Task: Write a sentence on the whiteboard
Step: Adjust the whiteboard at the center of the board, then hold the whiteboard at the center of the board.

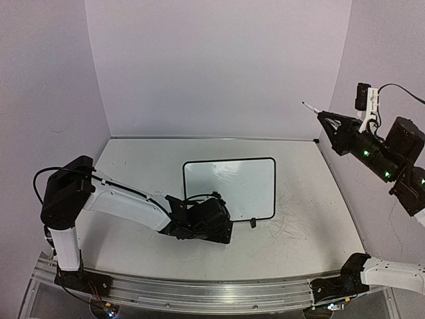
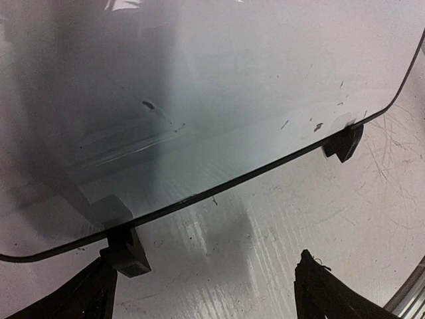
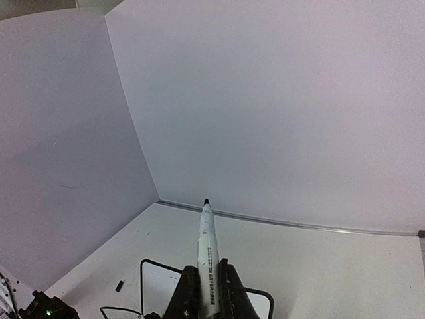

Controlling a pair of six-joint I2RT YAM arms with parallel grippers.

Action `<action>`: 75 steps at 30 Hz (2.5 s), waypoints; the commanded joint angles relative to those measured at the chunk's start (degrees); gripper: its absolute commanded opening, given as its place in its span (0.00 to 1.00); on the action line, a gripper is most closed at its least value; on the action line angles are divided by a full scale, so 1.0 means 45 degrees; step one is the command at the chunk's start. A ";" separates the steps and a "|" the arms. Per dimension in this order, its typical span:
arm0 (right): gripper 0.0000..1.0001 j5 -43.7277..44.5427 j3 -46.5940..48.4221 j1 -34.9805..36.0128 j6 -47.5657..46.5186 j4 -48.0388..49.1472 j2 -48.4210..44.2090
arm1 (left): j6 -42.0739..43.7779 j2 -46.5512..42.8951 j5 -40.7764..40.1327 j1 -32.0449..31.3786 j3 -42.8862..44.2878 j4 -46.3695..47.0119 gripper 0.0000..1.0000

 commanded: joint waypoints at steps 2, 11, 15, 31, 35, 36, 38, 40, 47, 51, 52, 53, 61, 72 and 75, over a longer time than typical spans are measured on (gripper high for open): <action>0.00 0.0148 0.0073 0.0018 0.0108 0.0301 0.0010 | 0.0900 0.0859 -0.0057 0.0130 0.1268 0.0353 0.94; 0.00 0.0091 0.0095 0.0019 0.0278 0.0204 0.0203 | 0.1926 0.1581 0.0654 0.0122 0.2919 0.0451 0.94; 0.00 0.0148 0.0011 0.0018 0.0266 0.0038 0.0414 | 0.2053 0.0720 0.0720 0.0140 0.2331 0.0447 0.95; 0.00 0.0512 0.0381 0.0018 -0.0076 -0.0527 0.2621 | 0.1258 -0.8525 0.0167 0.2253 -0.3564 0.0622 0.97; 0.06 0.0310 0.0502 0.0025 -0.0192 -0.0552 0.3212 | 0.1525 -1.0837 0.1516 0.3933 -0.5393 0.2474 0.99; 0.06 0.0259 0.0540 0.0021 -0.0234 -0.0564 0.3347 | 0.1624 -1.1252 0.2089 0.4385 -0.5829 0.3147 1.00; 0.00 0.0246 0.0609 0.0018 -0.0361 -0.0569 0.3520 | 0.1533 -1.1615 0.3033 0.5262 -0.6807 0.4616 0.99; 0.00 0.0367 0.0680 0.0018 -0.0437 -0.0569 0.3636 | 0.1405 -1.1657 0.3701 0.6040 -0.7395 0.5406 0.99; 0.00 0.0761 0.0869 0.0018 -0.0815 -0.0535 0.3788 | 0.1431 -1.0573 0.4097 0.6540 -0.7234 0.6309 0.99; 0.00 0.1208 0.0882 0.0018 -0.1238 -0.0490 0.3670 | 0.0792 -0.9819 0.4105 0.6541 -0.7019 0.6464 0.99; 0.00 0.1336 0.0842 0.0018 -0.1346 -0.0420 0.3601 | 0.0706 -0.9725 0.4105 0.6549 -0.7052 0.6538 0.99; 0.00 0.1443 0.0788 0.0018 -0.1451 -0.0344 0.3501 | 0.0657 -0.9691 0.4096 0.6541 -0.7107 0.6629 0.99; 0.00 0.1573 0.0342 0.0018 -0.1618 0.0267 0.2858 | 0.0613 -0.9045 0.4745 0.6536 -0.7236 0.7529 1.00; 0.00 -0.0567 0.0357 0.0070 -0.2550 0.0122 0.3437 | 0.1089 -0.7815 0.5977 0.6588 -0.7788 1.0204 0.94; 0.00 -0.1182 0.0466 0.0206 -0.2688 0.0109 0.3946 | 0.1017 -0.7283 0.6383 0.6637 -0.7765 1.0809 0.91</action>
